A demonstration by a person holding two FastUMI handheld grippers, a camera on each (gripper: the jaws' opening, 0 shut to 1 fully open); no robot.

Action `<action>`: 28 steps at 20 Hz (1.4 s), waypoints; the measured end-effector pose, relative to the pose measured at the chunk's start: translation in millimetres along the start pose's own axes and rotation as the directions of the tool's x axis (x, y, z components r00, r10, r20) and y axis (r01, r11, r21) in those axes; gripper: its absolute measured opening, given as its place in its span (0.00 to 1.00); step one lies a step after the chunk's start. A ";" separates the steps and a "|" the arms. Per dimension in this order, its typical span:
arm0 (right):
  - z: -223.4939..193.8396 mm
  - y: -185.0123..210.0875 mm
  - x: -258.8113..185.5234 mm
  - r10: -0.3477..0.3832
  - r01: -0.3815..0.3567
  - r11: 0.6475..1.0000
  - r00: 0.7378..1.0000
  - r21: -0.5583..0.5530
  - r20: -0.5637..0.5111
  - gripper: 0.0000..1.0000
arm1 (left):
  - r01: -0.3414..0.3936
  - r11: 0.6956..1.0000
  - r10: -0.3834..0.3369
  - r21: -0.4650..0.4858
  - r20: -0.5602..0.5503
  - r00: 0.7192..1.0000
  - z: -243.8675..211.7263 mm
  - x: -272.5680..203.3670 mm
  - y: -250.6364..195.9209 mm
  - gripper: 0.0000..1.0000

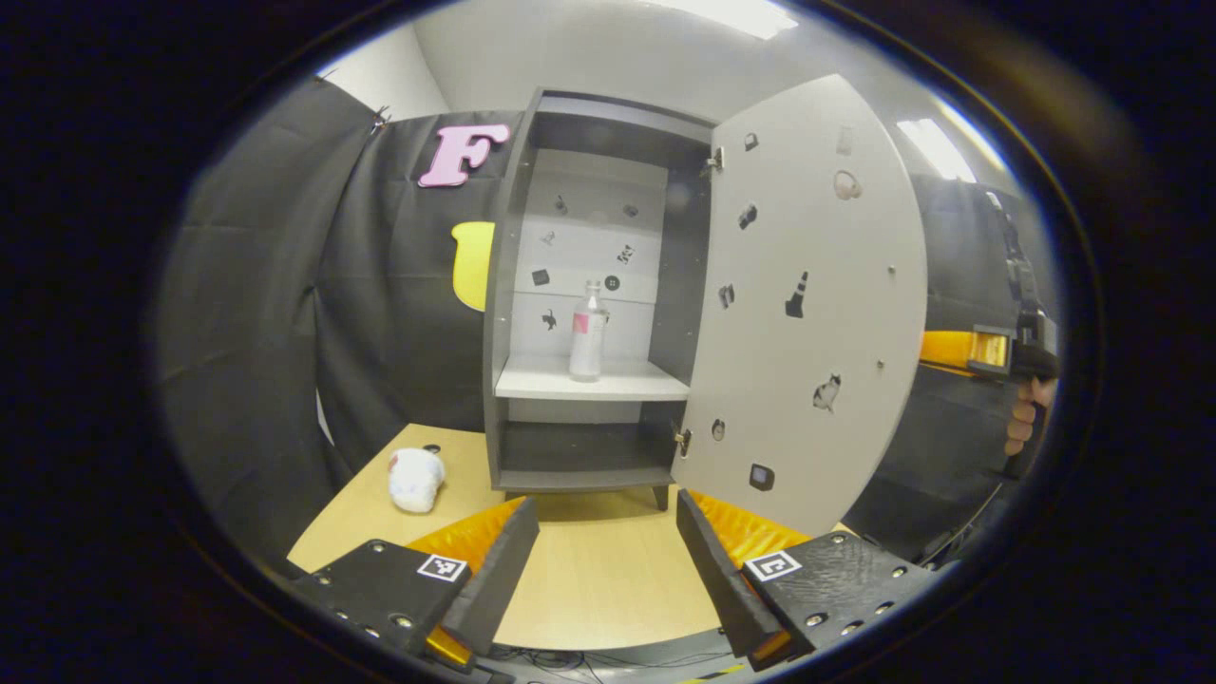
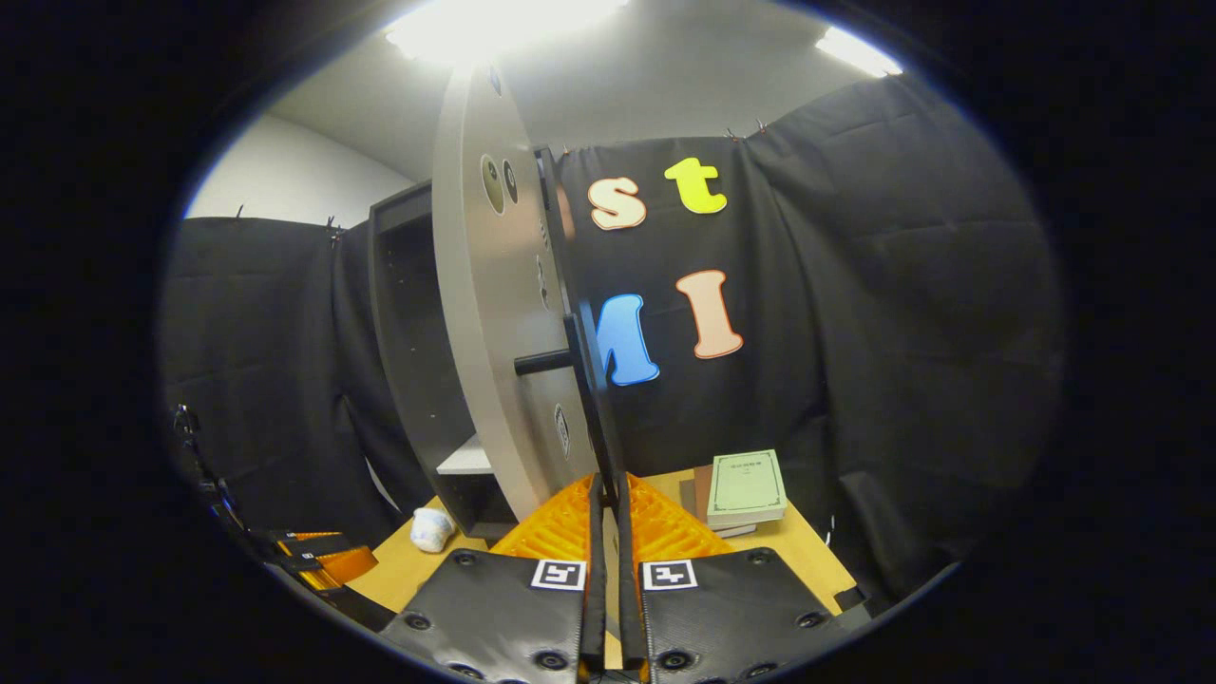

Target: Open the cabinet door with the right hand, grasp the bottle in the cabinet with the left hand and place it on the coaster, then close the cabinet door with the right hand.

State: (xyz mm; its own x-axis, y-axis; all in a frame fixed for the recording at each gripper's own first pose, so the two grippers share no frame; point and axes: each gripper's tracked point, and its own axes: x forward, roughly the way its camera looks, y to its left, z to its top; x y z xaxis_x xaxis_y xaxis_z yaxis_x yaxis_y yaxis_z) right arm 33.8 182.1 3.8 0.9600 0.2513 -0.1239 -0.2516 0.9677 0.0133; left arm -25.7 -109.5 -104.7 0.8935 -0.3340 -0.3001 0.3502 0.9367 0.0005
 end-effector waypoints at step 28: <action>38.1 -114.0 5.3 -0.573 0.571 0.819 0.813 0.049 0.101 0.02 | 0.172 0.983 -0.181 0.071 0.166 0.969 124.4 208.1 81.1 0.90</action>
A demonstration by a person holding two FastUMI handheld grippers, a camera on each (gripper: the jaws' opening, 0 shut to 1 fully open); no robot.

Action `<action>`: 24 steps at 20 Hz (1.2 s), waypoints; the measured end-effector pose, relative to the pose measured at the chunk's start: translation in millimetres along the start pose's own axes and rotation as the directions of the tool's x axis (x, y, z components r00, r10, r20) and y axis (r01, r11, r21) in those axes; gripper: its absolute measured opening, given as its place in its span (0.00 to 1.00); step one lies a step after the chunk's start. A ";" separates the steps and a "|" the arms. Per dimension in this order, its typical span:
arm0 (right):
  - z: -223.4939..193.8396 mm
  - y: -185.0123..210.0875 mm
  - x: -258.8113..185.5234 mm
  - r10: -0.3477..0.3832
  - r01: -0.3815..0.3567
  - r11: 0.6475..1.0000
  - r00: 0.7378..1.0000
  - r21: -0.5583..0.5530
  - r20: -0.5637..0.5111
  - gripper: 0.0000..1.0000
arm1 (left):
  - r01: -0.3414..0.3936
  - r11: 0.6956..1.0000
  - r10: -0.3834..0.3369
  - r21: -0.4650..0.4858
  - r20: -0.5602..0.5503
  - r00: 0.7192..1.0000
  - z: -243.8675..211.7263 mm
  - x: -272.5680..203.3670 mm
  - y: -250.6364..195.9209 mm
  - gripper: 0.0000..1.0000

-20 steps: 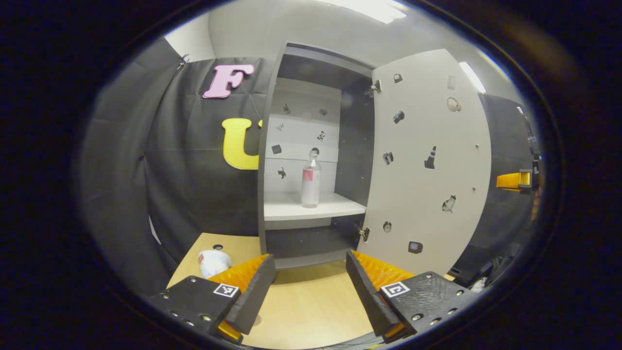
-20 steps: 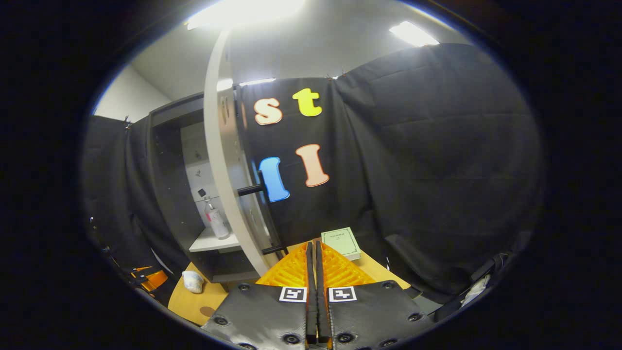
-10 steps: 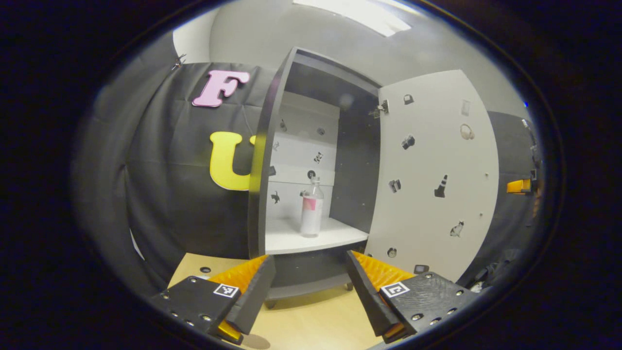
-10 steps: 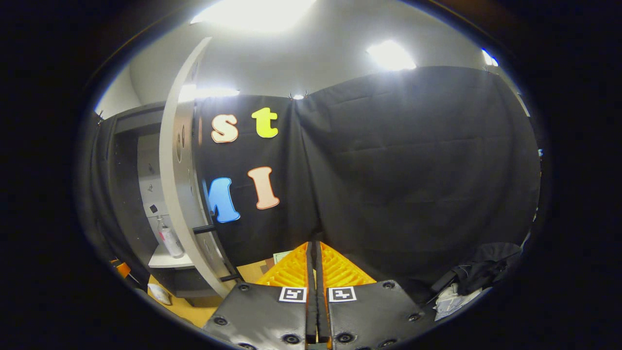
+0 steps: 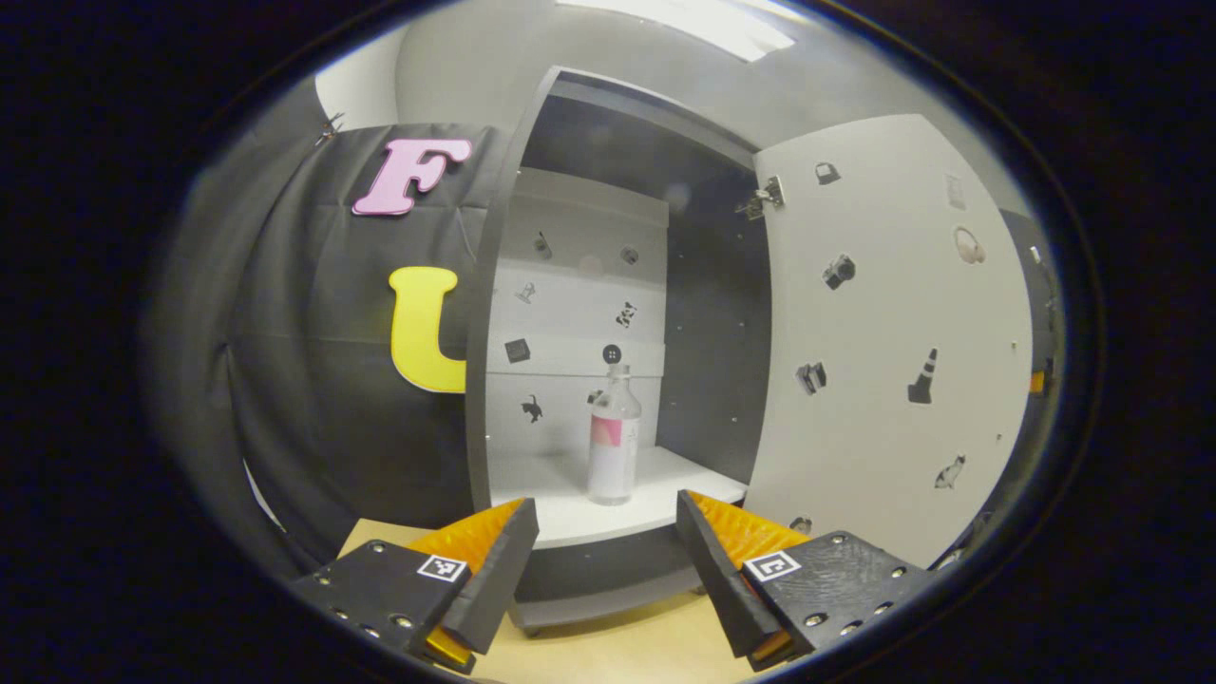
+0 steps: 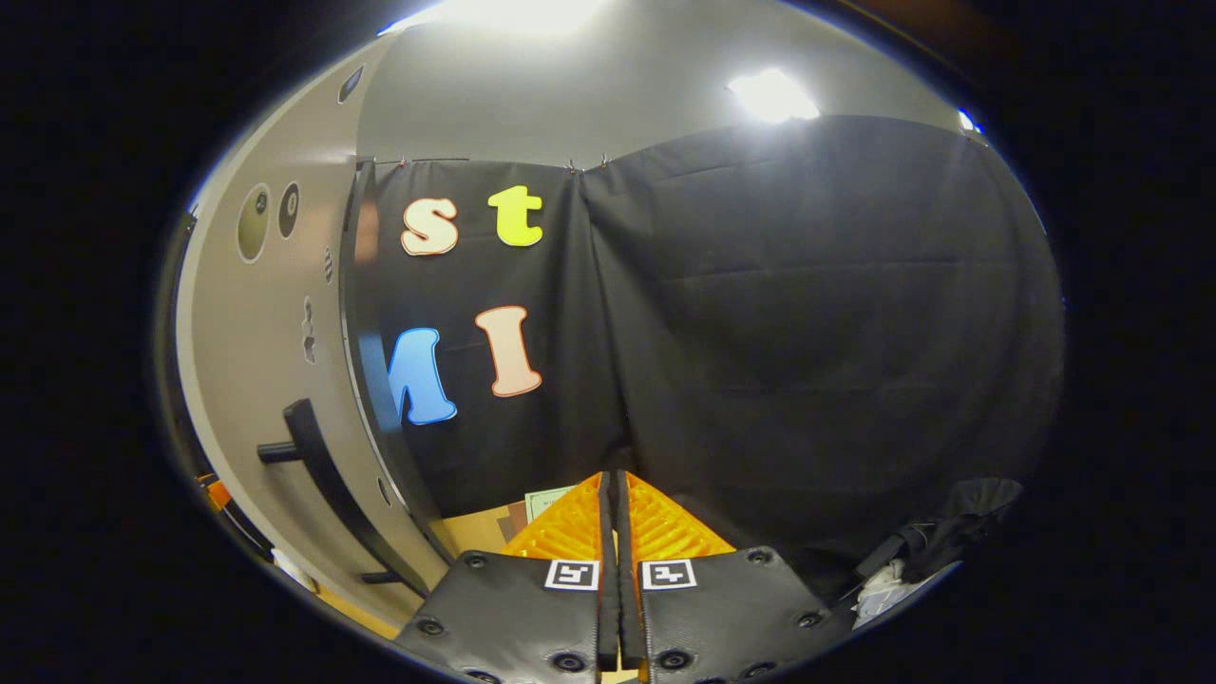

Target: Open the cabinet door with the right hand, grasp the bottle in the cabinet with the left hand and place it on the coaster, then close the cabinet door with the right hand.

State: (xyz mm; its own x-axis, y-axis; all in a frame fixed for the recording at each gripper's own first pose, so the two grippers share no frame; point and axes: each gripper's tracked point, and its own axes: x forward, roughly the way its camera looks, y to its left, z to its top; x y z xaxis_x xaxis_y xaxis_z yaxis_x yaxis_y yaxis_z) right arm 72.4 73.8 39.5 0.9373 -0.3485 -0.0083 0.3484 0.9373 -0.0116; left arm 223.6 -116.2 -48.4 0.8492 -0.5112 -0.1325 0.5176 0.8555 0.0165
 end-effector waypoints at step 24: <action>-25.4 -1.3 190.3 0.088 -0.093 0.994 0.993 -0.061 -0.081 0.97 | -0.065 0.998 0.065 0.008 -0.042 0.997 -19.0 202.5 -12.5 0.90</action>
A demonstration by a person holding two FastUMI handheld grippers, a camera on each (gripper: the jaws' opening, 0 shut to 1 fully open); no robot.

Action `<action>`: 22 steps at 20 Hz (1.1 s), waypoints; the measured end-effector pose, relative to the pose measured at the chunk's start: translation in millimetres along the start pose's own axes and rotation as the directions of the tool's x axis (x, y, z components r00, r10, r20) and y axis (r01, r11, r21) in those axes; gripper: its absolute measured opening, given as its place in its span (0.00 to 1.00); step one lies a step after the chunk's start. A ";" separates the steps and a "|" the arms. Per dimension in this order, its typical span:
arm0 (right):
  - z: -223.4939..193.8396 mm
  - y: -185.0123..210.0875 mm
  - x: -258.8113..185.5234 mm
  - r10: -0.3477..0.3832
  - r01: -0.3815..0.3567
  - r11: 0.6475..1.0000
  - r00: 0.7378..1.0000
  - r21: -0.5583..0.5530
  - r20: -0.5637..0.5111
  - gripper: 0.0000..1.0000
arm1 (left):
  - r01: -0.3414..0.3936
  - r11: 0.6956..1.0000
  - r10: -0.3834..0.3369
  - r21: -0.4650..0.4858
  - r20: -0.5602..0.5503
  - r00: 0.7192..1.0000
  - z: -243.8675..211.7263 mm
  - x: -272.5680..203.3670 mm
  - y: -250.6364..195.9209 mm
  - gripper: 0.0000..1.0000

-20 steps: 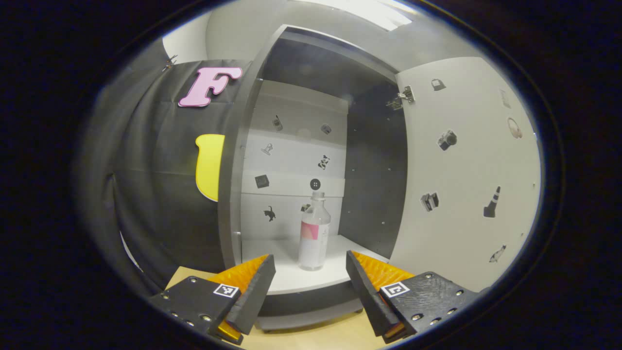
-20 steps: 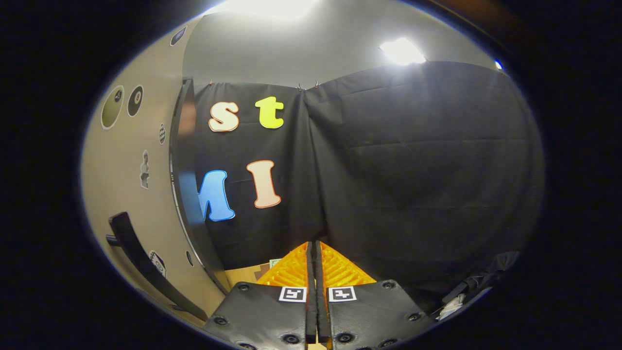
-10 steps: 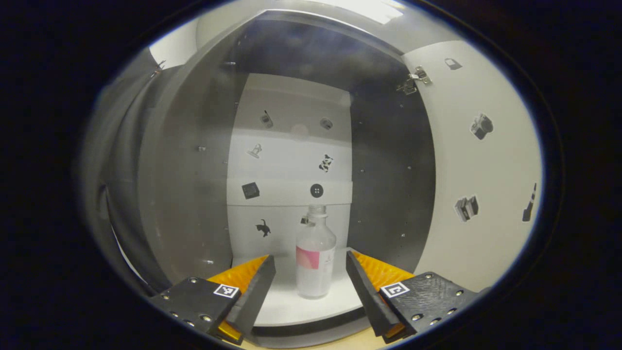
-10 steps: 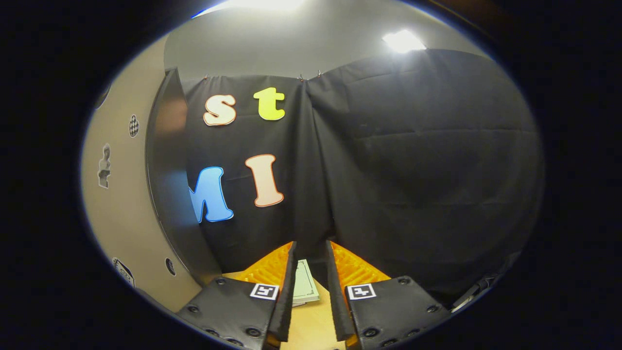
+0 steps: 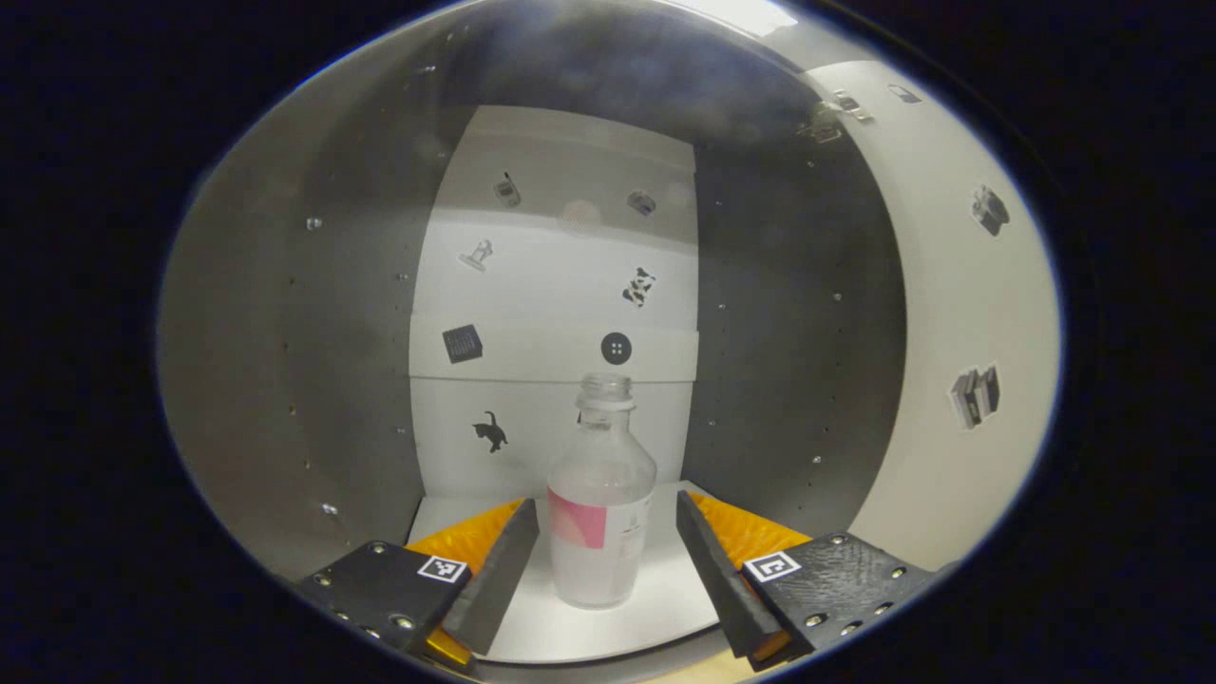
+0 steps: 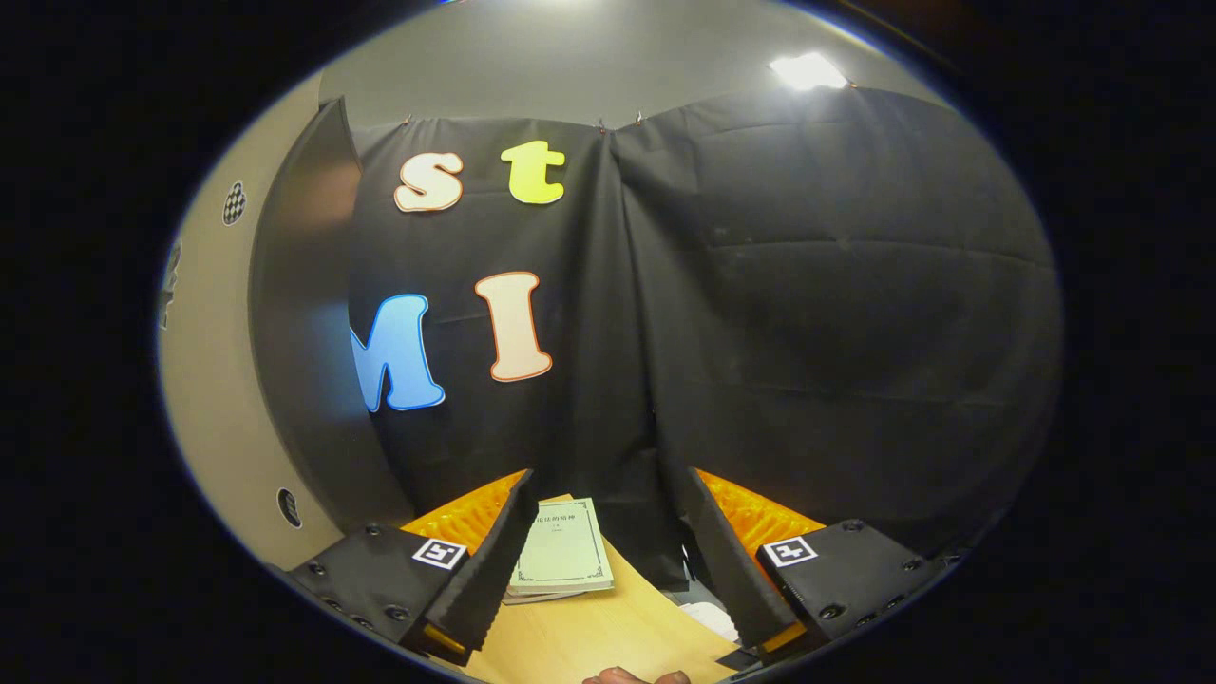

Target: Open the cabinet door with the right hand, grasp the bottle in the cabinet with the left hand and place it on the coaster, then close the cabinet door with the right hand.

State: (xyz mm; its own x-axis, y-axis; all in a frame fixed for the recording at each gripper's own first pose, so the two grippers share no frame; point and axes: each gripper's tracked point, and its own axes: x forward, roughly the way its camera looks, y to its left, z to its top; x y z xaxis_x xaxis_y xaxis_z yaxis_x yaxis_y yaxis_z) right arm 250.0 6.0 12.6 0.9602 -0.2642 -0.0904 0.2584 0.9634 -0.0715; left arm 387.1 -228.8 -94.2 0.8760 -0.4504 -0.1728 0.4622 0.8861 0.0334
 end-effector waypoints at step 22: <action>-14.0 -5.3 57.9 0.024 -0.020 0.997 0.997 0.068 -0.068 0.98 | 0.022 0.999 -0.025 0.041 0.062 0.998 24.8 -1.1 -7.8 0.72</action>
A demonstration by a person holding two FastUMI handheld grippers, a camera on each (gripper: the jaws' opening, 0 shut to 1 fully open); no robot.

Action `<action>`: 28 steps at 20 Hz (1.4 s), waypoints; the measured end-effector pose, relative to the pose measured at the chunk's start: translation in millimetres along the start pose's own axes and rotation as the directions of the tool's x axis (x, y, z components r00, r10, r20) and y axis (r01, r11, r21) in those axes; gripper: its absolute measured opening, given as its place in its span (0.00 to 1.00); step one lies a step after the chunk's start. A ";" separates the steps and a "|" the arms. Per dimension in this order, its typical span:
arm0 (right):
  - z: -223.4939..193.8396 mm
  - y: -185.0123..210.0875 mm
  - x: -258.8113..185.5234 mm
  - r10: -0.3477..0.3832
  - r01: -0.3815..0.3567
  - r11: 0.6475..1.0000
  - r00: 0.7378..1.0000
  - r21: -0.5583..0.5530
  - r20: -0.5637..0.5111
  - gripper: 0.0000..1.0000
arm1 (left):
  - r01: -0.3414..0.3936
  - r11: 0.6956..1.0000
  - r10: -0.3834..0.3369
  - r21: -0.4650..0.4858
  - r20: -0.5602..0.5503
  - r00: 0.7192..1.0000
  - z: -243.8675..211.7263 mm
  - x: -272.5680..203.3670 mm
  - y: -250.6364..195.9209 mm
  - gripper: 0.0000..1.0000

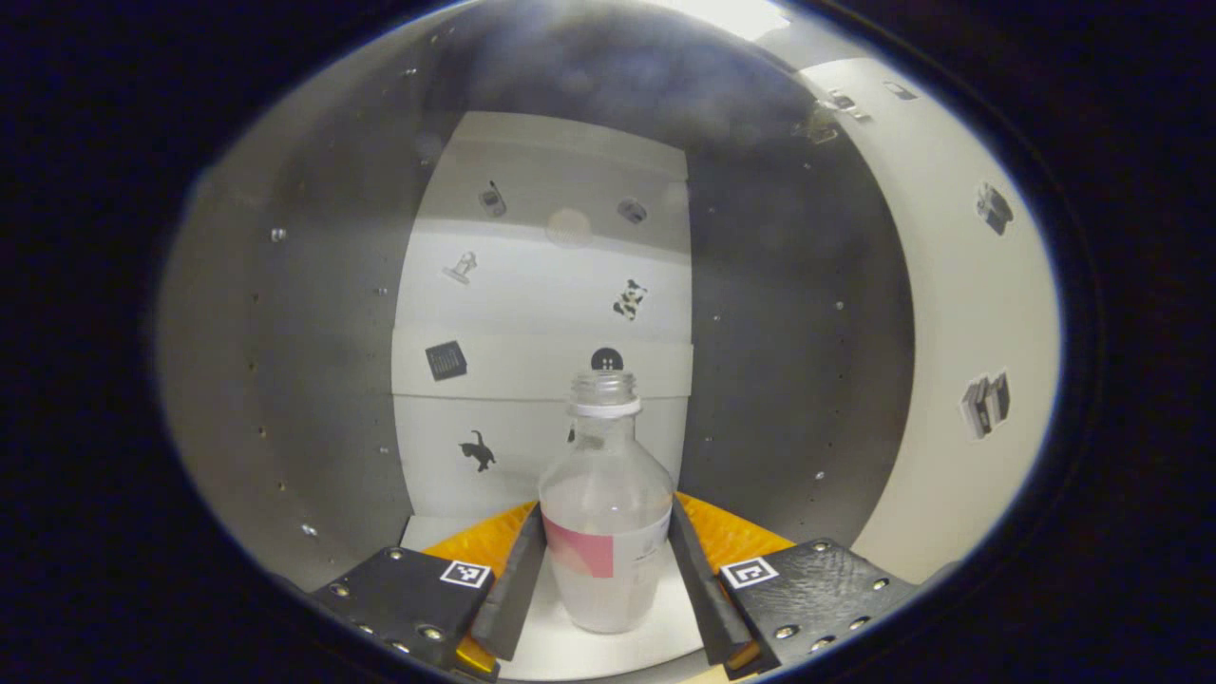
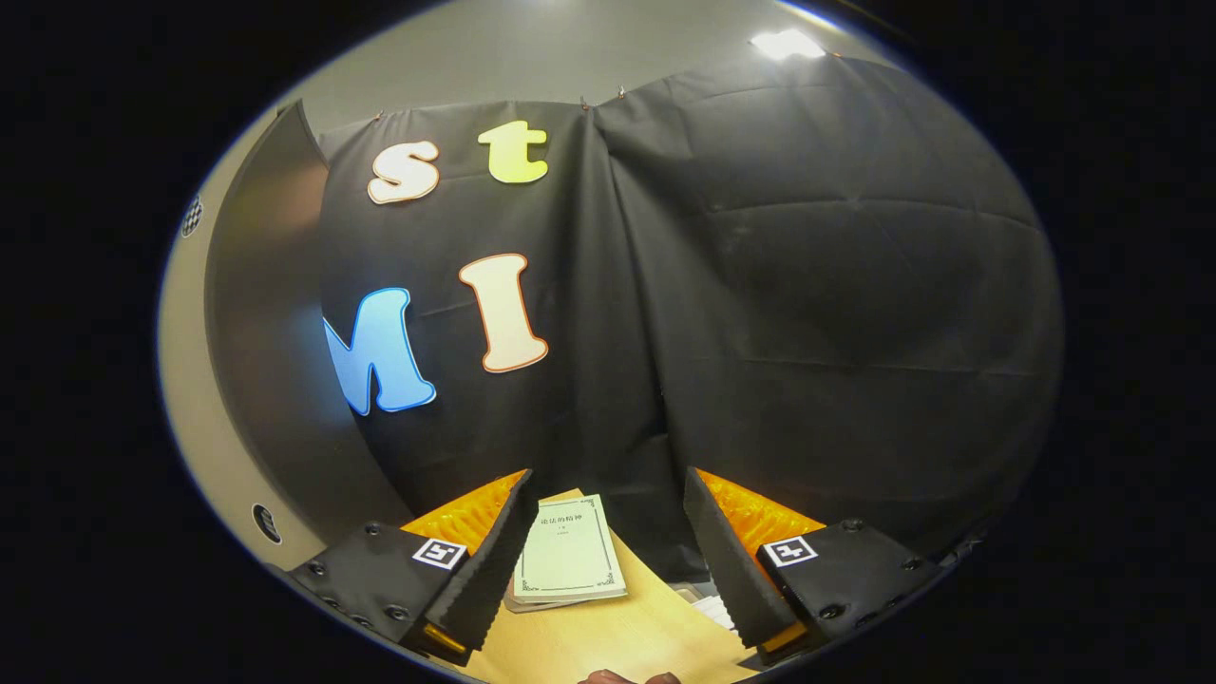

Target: Open the cabinet door with the right hand, grasp the bottle in the cabinet with the left hand and place it on the coaster, then close the cabinet door with the right hand.

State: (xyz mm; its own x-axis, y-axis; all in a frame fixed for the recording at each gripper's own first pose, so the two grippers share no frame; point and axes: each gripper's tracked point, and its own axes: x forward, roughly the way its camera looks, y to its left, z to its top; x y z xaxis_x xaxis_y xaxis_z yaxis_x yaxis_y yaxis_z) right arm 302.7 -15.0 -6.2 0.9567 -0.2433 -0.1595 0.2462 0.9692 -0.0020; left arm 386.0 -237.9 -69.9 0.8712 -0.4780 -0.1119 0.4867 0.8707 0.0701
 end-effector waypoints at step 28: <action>-32.4 18.8 -170.0 0.009 -0.008 0.998 1.000 -0.056 0.030 0.98 | -0.178 0.979 0.170 0.101 0.084 0.982 -9.5 -311.9 126.1 0.72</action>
State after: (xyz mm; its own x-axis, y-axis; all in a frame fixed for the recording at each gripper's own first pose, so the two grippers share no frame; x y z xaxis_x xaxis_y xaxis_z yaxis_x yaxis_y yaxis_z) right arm 139.7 45.8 -11.0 0.9632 -0.2353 -0.1299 0.2297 0.9716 -0.0565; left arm 175.1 22.0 -35.5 0.9434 -0.3313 -0.0145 0.3280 0.9257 0.1886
